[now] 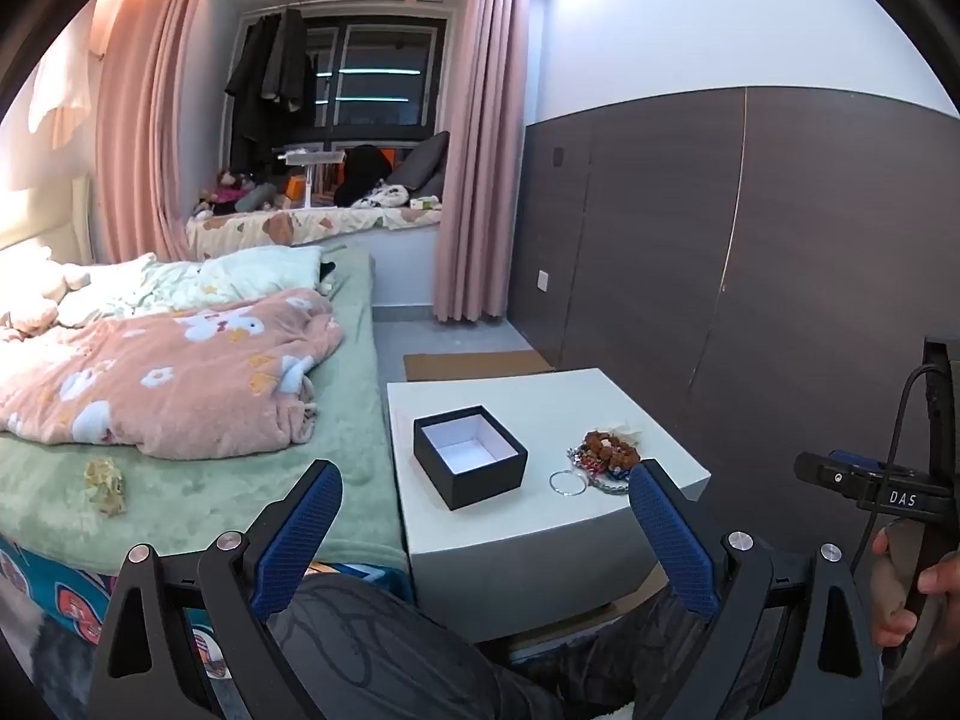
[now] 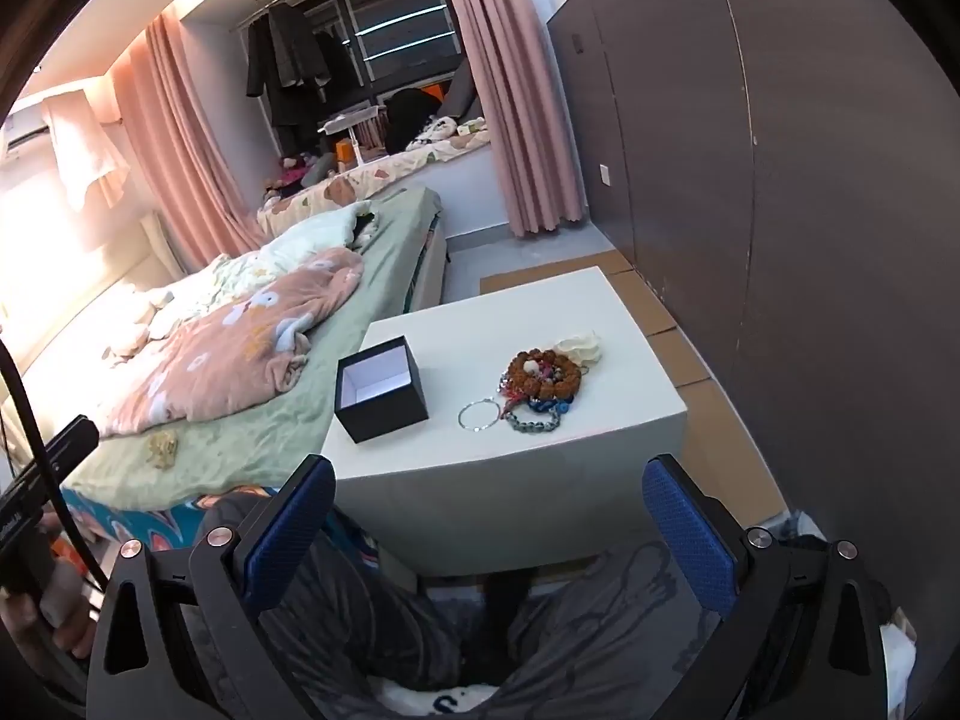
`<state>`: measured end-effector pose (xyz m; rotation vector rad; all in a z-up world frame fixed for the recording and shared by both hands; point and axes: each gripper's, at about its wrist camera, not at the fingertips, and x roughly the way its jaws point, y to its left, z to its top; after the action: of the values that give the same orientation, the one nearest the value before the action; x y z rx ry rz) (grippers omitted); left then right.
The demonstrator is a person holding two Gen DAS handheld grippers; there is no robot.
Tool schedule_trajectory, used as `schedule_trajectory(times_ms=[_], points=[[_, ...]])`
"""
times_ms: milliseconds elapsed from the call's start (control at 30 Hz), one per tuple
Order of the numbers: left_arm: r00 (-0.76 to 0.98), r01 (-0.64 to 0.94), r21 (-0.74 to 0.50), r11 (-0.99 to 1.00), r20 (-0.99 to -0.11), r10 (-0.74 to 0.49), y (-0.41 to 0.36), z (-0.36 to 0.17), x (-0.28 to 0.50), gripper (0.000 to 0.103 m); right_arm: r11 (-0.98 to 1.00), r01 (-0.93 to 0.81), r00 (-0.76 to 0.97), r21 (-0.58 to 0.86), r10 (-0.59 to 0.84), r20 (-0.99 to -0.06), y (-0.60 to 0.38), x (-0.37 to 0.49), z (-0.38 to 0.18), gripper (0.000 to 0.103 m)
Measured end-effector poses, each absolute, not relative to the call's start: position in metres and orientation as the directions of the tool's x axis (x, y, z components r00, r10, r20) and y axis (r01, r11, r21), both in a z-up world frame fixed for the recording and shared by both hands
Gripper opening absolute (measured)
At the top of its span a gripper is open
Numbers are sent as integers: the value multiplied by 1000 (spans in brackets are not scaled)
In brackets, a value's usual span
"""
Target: Organize jewelry
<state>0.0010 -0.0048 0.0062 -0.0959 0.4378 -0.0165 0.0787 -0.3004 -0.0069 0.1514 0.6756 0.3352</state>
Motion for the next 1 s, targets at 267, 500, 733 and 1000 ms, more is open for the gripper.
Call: schedule_trajectory(times_ms=[267,500,733,1000], points=[[905,-6,-103,995,-424,-39,-4,4,4,97,936,-257,723,242,352,-594,-298,80,-5,103],[905,10,-88,996,-423,-46,-3,7,2,97,939,-245,730,243,343,-591,-302,81,-3,103],[911,18,-88,996,-409,-52,-4,10,1,97,942,-238,743,236,333,-581,-302,80,1,103],[911,14,-89,996,-409,-49,-3,6,2,97,941,-247,732,232,338,-591,-296,81,-3,103]])
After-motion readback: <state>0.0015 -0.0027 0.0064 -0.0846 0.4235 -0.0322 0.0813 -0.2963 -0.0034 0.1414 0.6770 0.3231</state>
